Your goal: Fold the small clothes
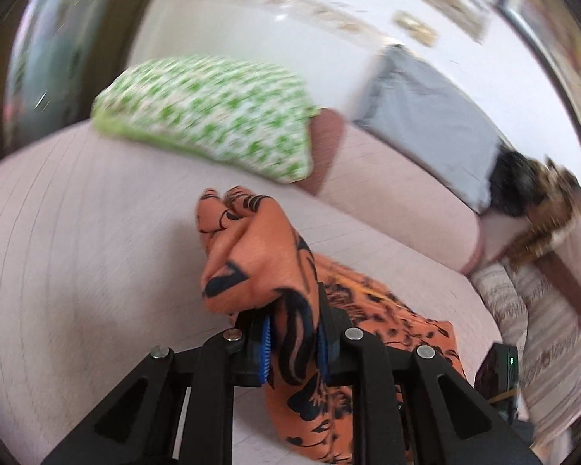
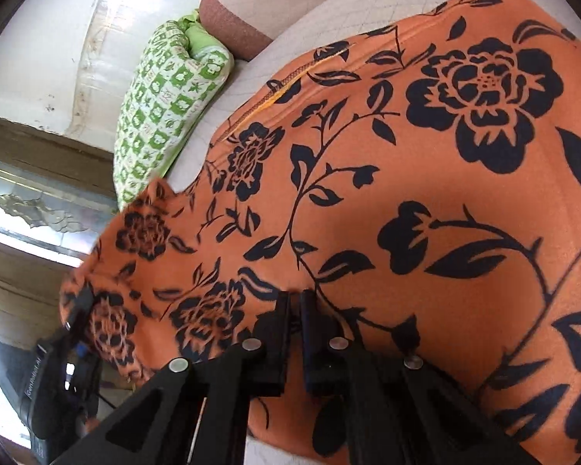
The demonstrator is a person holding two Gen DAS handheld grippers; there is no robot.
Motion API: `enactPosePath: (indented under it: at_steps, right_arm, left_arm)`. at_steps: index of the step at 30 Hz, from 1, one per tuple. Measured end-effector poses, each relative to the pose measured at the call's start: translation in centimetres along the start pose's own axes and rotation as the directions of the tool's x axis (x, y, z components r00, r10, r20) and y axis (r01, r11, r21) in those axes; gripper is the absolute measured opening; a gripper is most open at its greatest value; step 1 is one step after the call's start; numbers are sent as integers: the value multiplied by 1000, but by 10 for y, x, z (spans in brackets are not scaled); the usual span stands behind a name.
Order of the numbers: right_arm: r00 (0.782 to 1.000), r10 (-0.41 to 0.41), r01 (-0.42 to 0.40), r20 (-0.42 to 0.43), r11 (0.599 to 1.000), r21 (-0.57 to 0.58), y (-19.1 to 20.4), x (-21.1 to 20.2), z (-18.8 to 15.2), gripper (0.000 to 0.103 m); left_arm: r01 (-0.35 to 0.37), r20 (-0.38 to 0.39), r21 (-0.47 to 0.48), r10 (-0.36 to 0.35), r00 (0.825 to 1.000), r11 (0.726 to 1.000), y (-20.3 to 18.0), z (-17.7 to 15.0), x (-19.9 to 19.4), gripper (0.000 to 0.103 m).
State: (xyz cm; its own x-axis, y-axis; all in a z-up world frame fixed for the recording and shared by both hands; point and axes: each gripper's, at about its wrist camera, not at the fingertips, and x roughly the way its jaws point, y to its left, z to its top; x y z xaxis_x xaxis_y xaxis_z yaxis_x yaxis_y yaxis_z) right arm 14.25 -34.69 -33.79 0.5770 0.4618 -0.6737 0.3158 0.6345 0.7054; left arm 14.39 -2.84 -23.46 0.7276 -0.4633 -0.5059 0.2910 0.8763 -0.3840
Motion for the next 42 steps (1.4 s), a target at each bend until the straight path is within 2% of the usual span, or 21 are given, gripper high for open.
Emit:
enactPosePath:
  at_steps: [3,6,9,12,13,15,16,17,20,21,22,23,24,26,28,30,33,36,37,40,42]
  right_arm:
    - [999,30,-29,-15,999,34,-8,-22,6,10]
    - [994,43,-49,98,997,61,-25,-63,21,12]
    - [982,63,-82,180,992,100,-47,-97,33,12]
    - [962,82,-119,262,985,129,-65,-125,45,12]
    - [955,85,-131,284,980,148,-70,-132,51,19]
    - [949,98,-159,301,970,185,-82,-140,55,63]
    - [945,109,-180,310,961,210,-89,-143,55,96]
    - [937,129,-211,325,950,230,-94,-145,54,97]
    - [931,224,-293,287,929,225,-93,-140,54,97]
    - [936,222,-287,274,931,226,-90,-136,54,97]
    - [942,202,-264,267,939,221,-88,-134,54,97]
    - [948,185,-243,258,946,213,-83,-129,53,97]
    - [955,174,-225,242,952,205,-79,-124,53,97]
    - [973,123,-163,197,966,201,-73,-111,53,96]
    - [978,68,-105,197,978,182,-67,-105,53,96]
    - [979,67,-99,194,982,162,-63,-98,56,95]
    - [985,66,-89,158,986,141,-50,-85,50,89]
    - [991,-8,-1,133,998,68,-30,-75,46,48]
    - [991,-39,33,130,998,45,-26,-70,45,28]
    - [980,-79,78,183,997,11,-16,-74,38,25]
    - [961,-75,87,265,996,-34,-4,-91,34,23]
  left_arm:
    - [71,9,101,-72,997,992,-35,-5,3,18]
    - [131,-10,204,-132,991,970,-73,-18,12,18]
    - [201,-80,285,-186,979,937,-114,-42,30,18]
    - [277,-194,393,-215,957,877,-154,-77,48,18]
    - [307,-253,422,-215,943,853,-165,-91,56,18]
    - [359,-343,429,-218,914,829,-173,-104,65,18]
    - [385,-393,429,-215,894,817,-175,-107,67,19]
    - [400,-408,426,-222,886,812,-174,-106,64,24]
    - [525,-402,354,-381,833,774,-157,-79,39,43]
    - [569,-395,337,-436,809,750,-150,-69,28,49]
    - [597,-374,343,-478,795,725,-142,-59,15,63]
    - [601,-342,364,-498,797,712,-133,-52,4,73]
    - [580,-300,396,-497,814,712,-124,-46,-5,75]
    - [508,-252,427,-441,861,748,-105,-36,-6,76]
    - [448,-262,381,-370,891,809,-85,-30,9,76]
    - [383,-298,312,-293,908,870,-69,-27,30,76]
    - [287,-360,247,-187,914,926,-51,-31,56,76]
    - [245,-411,233,-133,902,941,-50,-40,71,76]
    - [240,-421,233,-125,898,942,-51,-43,74,76]
    - [253,-414,264,-127,901,931,-65,-49,70,76]
    - [271,-407,277,-143,902,922,-76,-51,65,76]
